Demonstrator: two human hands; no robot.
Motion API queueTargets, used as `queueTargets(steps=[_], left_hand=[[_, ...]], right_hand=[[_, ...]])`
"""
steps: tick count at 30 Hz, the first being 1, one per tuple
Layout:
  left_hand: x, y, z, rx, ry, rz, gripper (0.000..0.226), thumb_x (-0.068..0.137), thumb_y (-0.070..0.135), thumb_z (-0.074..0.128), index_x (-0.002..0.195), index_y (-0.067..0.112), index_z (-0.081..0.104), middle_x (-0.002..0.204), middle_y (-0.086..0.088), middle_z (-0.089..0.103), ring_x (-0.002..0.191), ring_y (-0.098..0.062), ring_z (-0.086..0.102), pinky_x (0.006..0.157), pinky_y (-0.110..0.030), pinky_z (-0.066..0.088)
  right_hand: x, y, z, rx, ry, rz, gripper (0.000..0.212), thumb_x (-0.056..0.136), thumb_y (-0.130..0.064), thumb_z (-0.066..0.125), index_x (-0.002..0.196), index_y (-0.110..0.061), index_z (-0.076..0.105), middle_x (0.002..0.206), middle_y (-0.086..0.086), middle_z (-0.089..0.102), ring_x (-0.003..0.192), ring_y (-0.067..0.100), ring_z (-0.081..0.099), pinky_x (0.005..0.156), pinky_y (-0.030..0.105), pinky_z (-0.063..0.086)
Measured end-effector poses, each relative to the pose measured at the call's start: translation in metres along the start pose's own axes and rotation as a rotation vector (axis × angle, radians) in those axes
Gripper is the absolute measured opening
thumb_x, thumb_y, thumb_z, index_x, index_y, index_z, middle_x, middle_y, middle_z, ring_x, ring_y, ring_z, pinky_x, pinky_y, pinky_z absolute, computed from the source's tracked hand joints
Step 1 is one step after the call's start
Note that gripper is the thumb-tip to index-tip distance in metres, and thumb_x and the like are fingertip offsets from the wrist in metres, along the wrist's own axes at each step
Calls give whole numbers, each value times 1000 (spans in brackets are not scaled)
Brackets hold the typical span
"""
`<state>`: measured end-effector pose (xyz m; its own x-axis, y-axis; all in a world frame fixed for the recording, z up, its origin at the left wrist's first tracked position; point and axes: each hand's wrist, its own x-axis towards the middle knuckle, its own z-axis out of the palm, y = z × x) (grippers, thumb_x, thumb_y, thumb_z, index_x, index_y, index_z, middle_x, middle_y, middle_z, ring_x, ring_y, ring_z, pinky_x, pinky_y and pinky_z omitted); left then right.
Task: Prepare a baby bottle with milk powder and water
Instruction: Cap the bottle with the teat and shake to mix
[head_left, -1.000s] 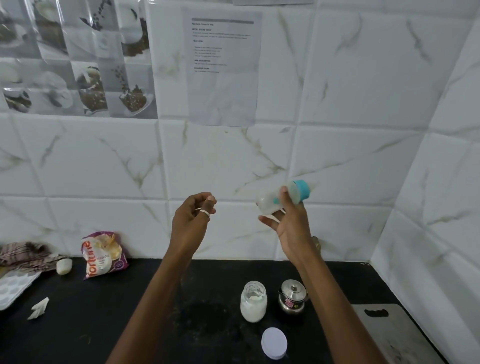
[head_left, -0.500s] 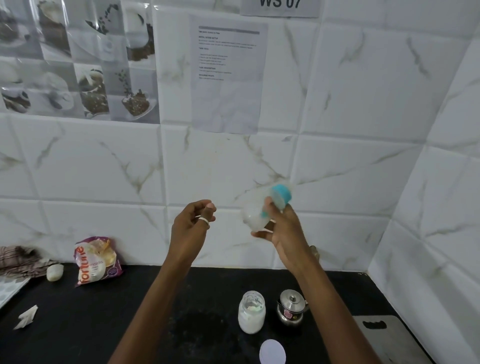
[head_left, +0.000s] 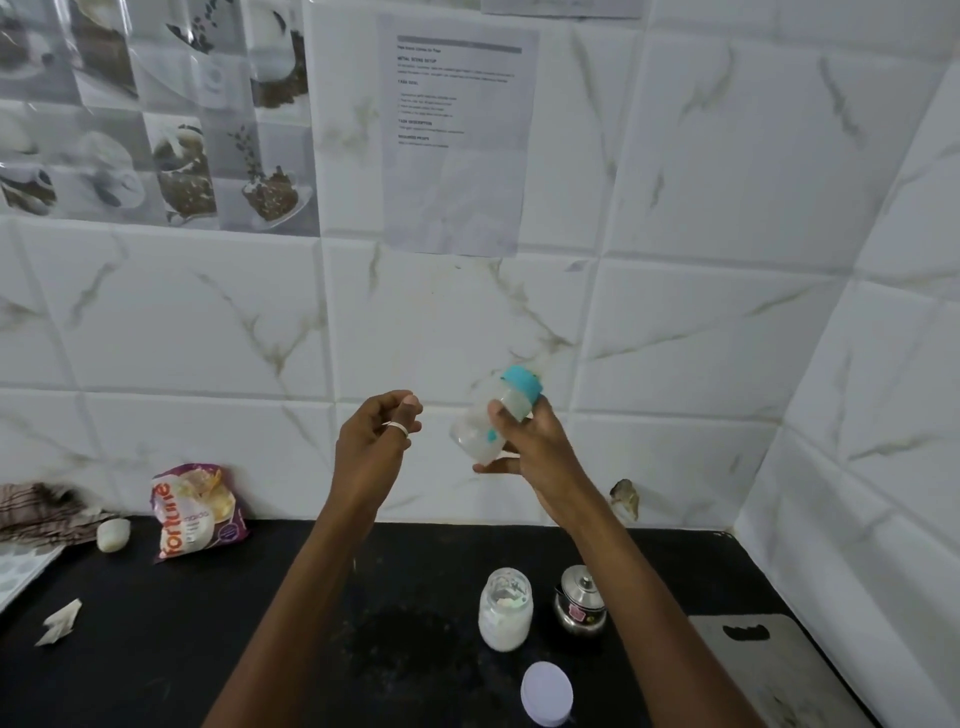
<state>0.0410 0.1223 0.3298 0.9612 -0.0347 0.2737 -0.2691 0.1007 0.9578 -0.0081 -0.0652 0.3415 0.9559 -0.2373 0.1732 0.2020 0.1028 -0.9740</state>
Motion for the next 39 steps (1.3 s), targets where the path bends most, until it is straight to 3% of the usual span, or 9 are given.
queueTargets(steps=[4,8,11,16,20,23,27,36,39], left_hand=[[0,-4,4,-25,-4,-8,9,104,31,59,107,32,68,109,5,75,99,-11,74,90,-33,57],[1,-9,5,-28,8,-25,10,105,30,58,109,31,67,109,7,75,99,-11,73,90,-33,58],[-1,-13,2,-34,16,-38,12,105,31,59,111,28,68,109,6,75,98,-10,73,90,-32,58],[0,-17,0,-17,24,-48,13,105,32,57,113,27,66,112,5,74,100,-10,73,91,-32,58],[-1,-23,4,-3,12,-59,16,104,32,59,116,23,67,113,3,75,99,-11,73,90,-33,58],[-1,-27,3,5,16,-66,18,105,31,58,117,22,67,114,3,74,100,-11,73,90,-32,58],[2,-29,-4,-5,35,-73,15,105,31,58,114,24,67,112,3,74,99,-11,73,90,-32,58],[8,-32,-5,18,45,-90,14,105,34,57,113,26,66,112,4,74,102,-14,73,91,-34,58],[8,-35,-7,33,46,-95,18,105,33,56,117,23,66,114,3,74,103,-14,72,93,-35,58]], right_hand=[[5,5,9,180,163,-13,50,101,-30,63,143,-17,39,131,12,58,115,33,67,72,43,64],[2,20,12,-4,15,30,49,100,-27,66,141,-19,42,134,13,56,115,31,65,73,44,65],[6,26,5,290,184,37,52,99,-27,66,144,-17,41,133,15,58,117,36,66,71,44,64],[-4,36,13,-58,-15,86,54,97,-32,68,142,-20,42,136,16,54,117,32,64,81,54,64],[2,39,21,132,144,81,58,98,-30,68,146,-22,37,132,12,54,116,32,64,77,49,65],[3,42,24,-34,-7,91,56,98,-31,69,144,-20,40,134,14,54,118,34,64,82,54,64],[12,43,11,299,188,84,59,97,-31,69,146,-17,40,133,17,57,117,38,66,77,50,64],[8,51,18,206,160,115,55,99,-31,67,145,-20,38,132,13,55,115,34,66,80,50,64],[2,58,18,-12,-24,155,52,99,-31,68,142,-20,42,135,15,53,116,33,65,85,56,62]])
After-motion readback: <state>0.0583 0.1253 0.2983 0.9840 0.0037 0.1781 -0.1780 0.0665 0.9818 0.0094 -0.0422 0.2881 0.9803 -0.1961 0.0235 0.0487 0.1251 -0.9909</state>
